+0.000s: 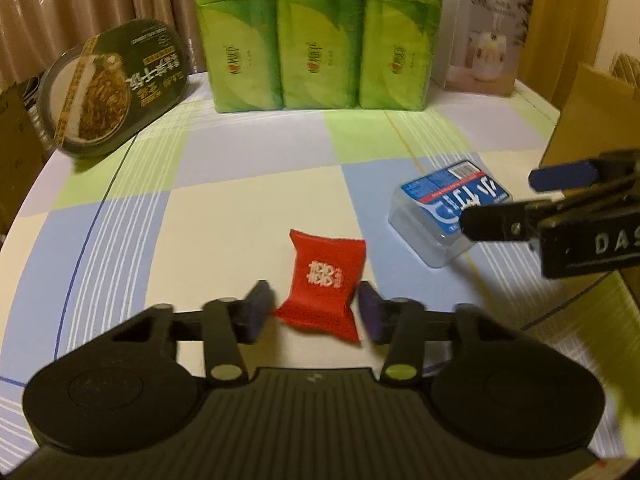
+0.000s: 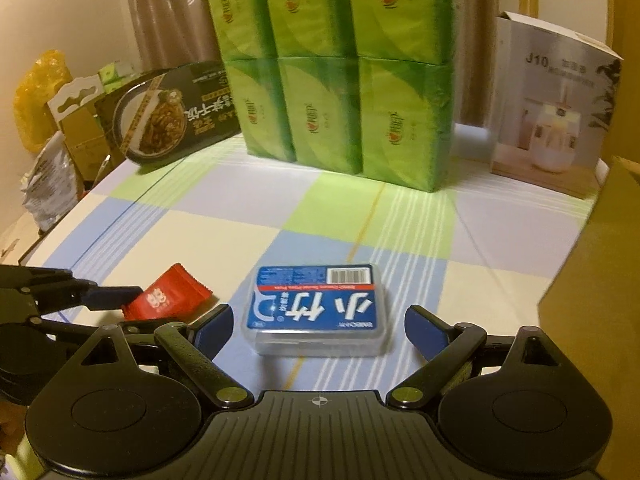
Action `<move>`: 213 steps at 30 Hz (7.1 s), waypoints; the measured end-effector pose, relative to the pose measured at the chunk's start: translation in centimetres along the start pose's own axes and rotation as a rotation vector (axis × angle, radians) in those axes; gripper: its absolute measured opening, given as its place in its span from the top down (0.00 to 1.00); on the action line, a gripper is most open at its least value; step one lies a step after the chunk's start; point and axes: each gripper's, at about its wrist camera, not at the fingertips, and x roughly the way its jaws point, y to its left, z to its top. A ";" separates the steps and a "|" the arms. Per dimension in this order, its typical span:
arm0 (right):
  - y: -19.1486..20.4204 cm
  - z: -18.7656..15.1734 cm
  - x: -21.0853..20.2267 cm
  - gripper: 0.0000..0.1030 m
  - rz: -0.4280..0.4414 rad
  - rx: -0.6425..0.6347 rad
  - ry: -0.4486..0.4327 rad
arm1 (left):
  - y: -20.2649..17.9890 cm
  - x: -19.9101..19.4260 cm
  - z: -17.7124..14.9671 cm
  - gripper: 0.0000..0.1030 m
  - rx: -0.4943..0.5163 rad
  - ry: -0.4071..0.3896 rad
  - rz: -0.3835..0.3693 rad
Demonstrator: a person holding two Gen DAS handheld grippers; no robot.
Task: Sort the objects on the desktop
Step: 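Grasp the red candy packet with the left tool, then grasp the blue-labelled toothpick box with the right tool while the left tool holds the packet, then carry the packet and toothpick box with both tools over the cardboard box, then open both tools to drop the packet and toothpick box into the box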
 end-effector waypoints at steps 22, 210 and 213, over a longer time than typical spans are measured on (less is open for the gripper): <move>0.7 -0.5 1.3 0.20 -0.001 -0.051 0.018 | 0.7 0.2 0.1 0.50 0.023 -0.050 0.022; -16.3 -6.6 -29.4 0.19 -0.268 0.369 -0.351 | -27.2 -14.3 3.4 0.46 0.066 -0.193 -0.439; -16.2 -6.7 -28.5 0.19 -0.223 0.356 -0.308 | -27.2 -14.1 3.0 0.46 0.080 -0.194 -0.415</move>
